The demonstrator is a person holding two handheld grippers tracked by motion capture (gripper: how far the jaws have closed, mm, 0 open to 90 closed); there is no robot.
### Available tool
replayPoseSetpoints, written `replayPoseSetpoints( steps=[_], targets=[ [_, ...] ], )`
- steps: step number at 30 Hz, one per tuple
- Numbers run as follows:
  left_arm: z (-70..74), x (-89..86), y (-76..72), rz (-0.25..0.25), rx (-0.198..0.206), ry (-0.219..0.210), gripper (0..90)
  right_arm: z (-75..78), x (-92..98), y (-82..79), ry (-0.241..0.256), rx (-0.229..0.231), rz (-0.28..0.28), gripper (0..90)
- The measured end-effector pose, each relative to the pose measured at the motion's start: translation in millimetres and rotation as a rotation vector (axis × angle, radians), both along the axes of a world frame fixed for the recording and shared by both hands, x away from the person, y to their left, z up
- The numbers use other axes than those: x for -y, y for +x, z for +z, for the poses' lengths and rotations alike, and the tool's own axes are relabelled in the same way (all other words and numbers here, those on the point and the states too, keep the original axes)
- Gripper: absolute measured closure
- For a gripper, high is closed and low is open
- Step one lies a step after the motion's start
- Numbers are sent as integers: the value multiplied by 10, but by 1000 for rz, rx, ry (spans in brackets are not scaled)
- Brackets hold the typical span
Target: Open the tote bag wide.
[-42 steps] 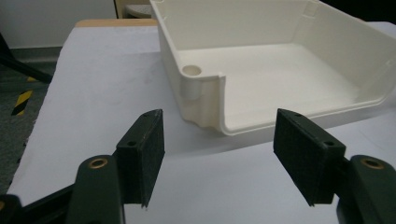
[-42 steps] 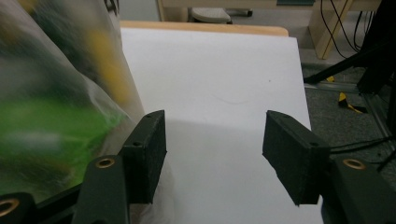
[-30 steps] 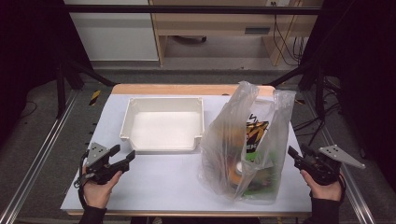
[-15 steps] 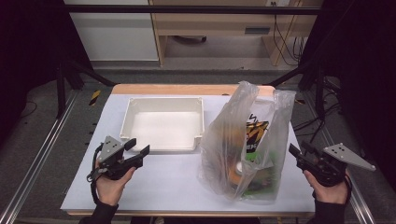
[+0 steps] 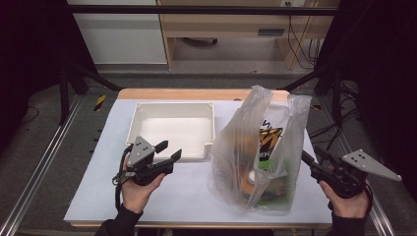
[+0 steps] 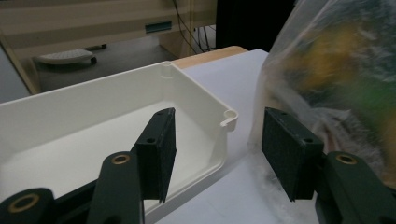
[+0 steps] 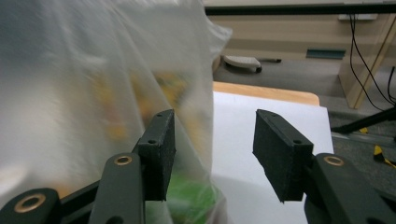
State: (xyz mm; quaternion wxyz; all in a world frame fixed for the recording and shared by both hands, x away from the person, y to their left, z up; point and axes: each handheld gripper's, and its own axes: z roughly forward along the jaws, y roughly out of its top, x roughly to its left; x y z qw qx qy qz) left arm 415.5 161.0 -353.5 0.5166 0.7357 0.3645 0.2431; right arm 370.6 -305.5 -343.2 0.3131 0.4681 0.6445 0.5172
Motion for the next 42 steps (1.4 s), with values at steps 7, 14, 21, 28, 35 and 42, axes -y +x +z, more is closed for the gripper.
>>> replayPoseSetpoints(
  steps=[7,14,21,28,35,42],
  targets=[
    [134,383,-19,-76,17,17,452,127,-57,-107,-13,6,37,487],
    [160,743,30,-138,1,34,440,51,-169,-135,1,-20,98,469],
    [155,966,101,-170,-9,54,539,17,-238,-98,-12,-26,123,544],
    [93,1055,175,-183,-58,73,798,-52,-275,-67,-23,-45,147,776],
    [27,1072,202,-202,-82,93,900,-74,-257,-89,-21,-45,167,900],
    [28,946,174,-206,-83,95,900,-99,-226,-130,-13,-57,160,900]
  ],
)
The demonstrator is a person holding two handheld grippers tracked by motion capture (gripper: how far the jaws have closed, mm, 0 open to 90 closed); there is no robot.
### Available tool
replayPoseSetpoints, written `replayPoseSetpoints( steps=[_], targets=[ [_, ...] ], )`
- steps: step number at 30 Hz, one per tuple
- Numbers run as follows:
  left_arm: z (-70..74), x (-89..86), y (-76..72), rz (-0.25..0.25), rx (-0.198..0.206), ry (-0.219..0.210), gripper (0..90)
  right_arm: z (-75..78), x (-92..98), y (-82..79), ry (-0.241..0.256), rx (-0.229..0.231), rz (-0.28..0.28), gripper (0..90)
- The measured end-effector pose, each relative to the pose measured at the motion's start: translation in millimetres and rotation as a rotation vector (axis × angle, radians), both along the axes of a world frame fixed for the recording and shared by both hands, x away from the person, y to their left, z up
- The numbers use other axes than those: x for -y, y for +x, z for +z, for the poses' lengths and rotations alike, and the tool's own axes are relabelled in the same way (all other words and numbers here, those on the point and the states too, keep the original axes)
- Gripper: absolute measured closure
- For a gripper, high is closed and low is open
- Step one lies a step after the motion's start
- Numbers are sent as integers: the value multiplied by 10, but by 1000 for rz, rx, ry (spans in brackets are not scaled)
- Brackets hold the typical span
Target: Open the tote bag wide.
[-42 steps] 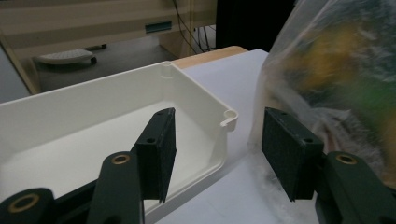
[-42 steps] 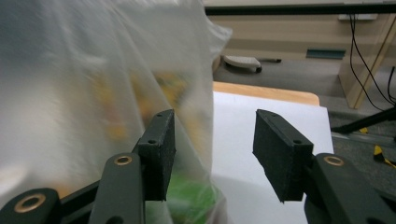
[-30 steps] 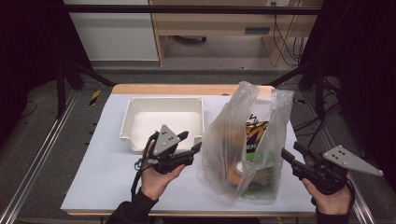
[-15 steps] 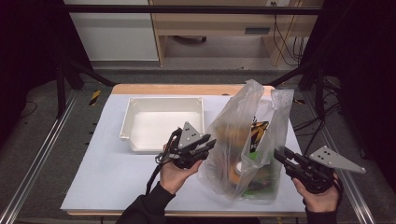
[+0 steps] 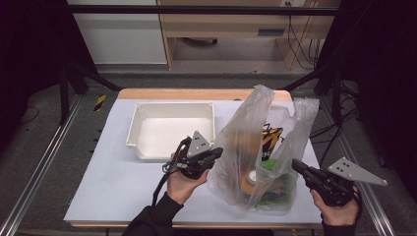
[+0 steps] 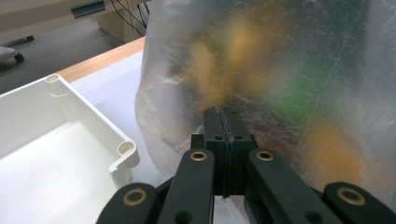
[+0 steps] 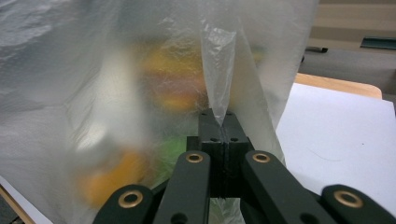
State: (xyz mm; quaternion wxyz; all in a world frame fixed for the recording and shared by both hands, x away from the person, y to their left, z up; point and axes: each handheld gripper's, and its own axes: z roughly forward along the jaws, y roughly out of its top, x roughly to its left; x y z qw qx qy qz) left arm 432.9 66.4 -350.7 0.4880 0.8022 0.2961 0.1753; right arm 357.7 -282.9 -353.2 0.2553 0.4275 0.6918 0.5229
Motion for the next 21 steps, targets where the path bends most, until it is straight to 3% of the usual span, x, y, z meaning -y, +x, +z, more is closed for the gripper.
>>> replayPoseSetpoints(
  steps=[4,5,6,7,8,9,12,21],
  targets=[
    [23,-69,-20,40,43,-14,900,-26,7,0,-6,-10,-1,900],
    [42,-76,-20,43,50,-21,760,-33,-5,12,-7,-13,0,900],
    [72,-74,-19,62,75,-21,676,-33,-13,17,-8,-12,-2,900],
    [72,-74,-19,62,75,-21,566,-33,-24,20,-11,-9,-1,900],
    [89,-70,-18,67,92,-27,566,-33,-24,20,-11,-9,-1,900],
    [108,-71,-18,65,106,-34,459,-32,-35,22,-12,-7,1,888],
    [191,-77,-37,52,125,-73,312,-27,-78,38,-19,12,2,871],
    [551,169,-117,-4,163,-116,239,-18,-119,63,-24,23,-2,852]
  ],
)
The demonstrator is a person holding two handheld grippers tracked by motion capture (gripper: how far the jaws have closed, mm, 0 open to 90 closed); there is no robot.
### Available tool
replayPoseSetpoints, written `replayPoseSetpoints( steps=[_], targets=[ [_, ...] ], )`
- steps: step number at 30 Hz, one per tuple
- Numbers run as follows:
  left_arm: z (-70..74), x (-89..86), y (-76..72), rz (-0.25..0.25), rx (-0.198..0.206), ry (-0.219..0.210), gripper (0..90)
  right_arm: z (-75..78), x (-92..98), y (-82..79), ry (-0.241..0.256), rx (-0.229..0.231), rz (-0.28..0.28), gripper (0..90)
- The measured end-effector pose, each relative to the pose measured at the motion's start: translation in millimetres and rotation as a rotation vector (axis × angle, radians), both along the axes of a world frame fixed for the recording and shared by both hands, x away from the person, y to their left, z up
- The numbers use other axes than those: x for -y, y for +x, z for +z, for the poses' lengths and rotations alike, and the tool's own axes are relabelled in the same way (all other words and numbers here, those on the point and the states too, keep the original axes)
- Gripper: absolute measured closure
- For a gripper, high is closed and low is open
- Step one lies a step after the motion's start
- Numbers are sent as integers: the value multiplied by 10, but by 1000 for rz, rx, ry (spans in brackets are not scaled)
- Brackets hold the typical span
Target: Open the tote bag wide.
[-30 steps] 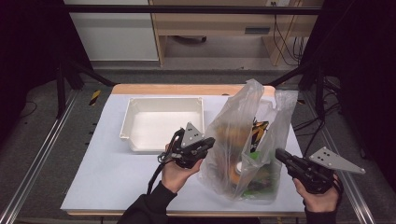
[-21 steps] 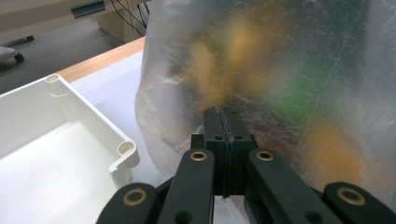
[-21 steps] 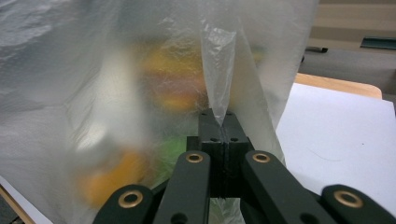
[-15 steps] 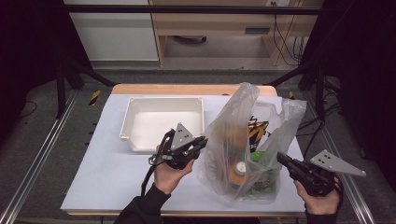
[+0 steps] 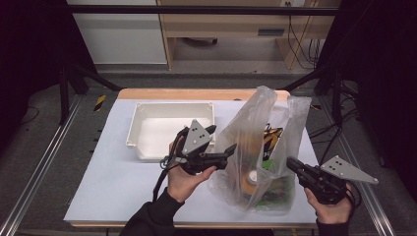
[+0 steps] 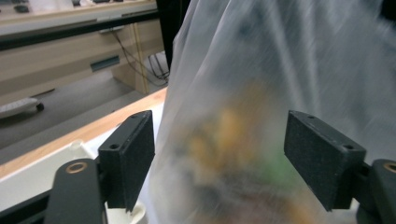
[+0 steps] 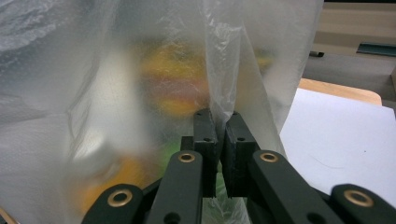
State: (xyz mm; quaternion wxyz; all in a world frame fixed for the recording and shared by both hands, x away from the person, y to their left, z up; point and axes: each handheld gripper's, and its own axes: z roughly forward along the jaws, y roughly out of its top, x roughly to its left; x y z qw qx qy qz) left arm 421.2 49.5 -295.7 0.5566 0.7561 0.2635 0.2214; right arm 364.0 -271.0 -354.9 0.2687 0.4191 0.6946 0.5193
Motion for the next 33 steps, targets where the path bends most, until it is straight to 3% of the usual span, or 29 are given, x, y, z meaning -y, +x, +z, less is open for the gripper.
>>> replayPoseSetpoints(
  steps=[3,6,8,11,15,22,27,33],
  targets=[
    [84,110,4,-20,-9,4,220,-1,-10,4,2,-7,2,845],
    [101,224,35,-14,-17,40,248,-5,-8,9,-1,-7,6,848],
    [61,259,68,-11,-37,67,450,-5,1,2,-2,-4,6,860],
    [-39,243,109,1,-73,82,673,-10,24,-9,2,-3,1,877],
    [-142,137,137,10,-103,79,869,-25,69,-28,6,0,-13,900],
    [-291,-188,39,4,-136,74,900,-101,155,-99,2,-33,-23,900],
    [-560,-335,-55,-19,-187,81,900,-204,173,-109,0,-67,-24,900],
    [-843,-388,-142,-49,-242,91,900,-367,165,-131,-13,-124,-15,900]
  ],
)
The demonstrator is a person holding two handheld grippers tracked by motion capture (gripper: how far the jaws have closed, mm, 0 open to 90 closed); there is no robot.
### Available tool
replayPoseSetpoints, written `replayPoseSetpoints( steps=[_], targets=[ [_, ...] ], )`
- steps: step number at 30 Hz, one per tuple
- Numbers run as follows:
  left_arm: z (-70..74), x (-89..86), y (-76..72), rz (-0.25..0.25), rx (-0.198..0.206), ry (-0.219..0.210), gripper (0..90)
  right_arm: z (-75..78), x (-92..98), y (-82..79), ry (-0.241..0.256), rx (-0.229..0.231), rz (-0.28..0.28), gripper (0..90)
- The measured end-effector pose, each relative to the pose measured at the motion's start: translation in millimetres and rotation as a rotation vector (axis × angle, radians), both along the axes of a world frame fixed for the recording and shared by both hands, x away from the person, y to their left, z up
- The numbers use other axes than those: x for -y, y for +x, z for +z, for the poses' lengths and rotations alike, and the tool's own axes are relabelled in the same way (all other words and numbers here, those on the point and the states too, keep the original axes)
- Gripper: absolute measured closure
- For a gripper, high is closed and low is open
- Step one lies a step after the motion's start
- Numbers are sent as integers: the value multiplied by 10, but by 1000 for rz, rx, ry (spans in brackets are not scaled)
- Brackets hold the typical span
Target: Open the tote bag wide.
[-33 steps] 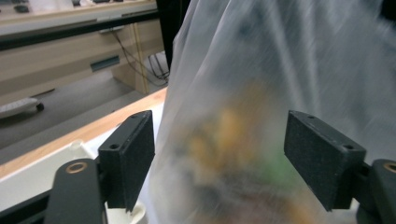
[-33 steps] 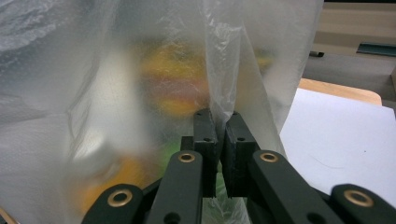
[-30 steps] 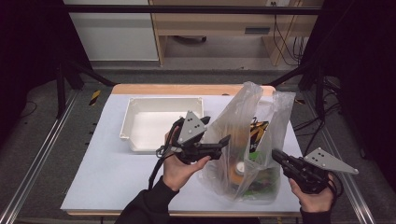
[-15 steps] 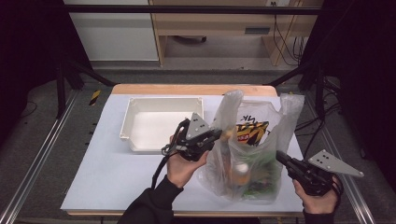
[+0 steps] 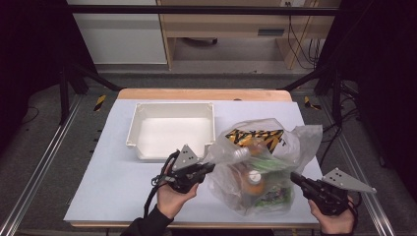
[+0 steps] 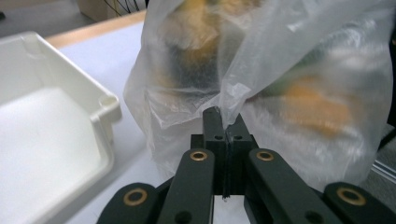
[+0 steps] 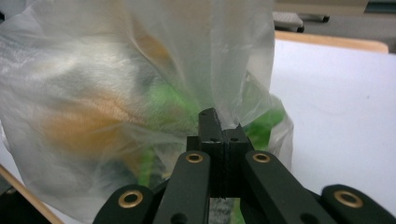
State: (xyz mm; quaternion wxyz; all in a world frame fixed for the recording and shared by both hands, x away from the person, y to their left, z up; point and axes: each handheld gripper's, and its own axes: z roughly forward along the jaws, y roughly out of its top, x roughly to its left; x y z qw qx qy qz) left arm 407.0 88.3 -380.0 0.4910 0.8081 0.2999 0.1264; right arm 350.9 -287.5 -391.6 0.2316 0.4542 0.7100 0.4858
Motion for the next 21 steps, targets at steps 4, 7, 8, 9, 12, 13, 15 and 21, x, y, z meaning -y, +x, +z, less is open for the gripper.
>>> replayPoseSetpoints(
  steps=[4,7,8,9,12,13,15,21],
  targets=[
    [-151,-31,-77,-19,-26,21,900,-80,22,-28,-2,-23,0,900],
    [-247,-67,-116,-29,-51,16,900,-170,55,-54,6,-56,-3,900],
    [-271,-83,-128,-30,-58,10,900,-170,55,-54,6,-56,-3,900],
    [-290,-103,-140,-32,-69,-6,900,-194,63,-60,6,-58,-4,900],
    [-296,-170,-175,-40,-74,-48,900,-236,77,-90,31,-68,5,900],
    [-279,-190,-185,-46,-71,-68,900,-221,80,-107,38,-54,13,900],
    [-216,-229,-205,-51,-54,-112,900,-198,79,-115,47,-41,18,900],
    [-38,-291,-300,-73,16,-184,900,-79,20,-175,62,29,65,900]
  ],
)
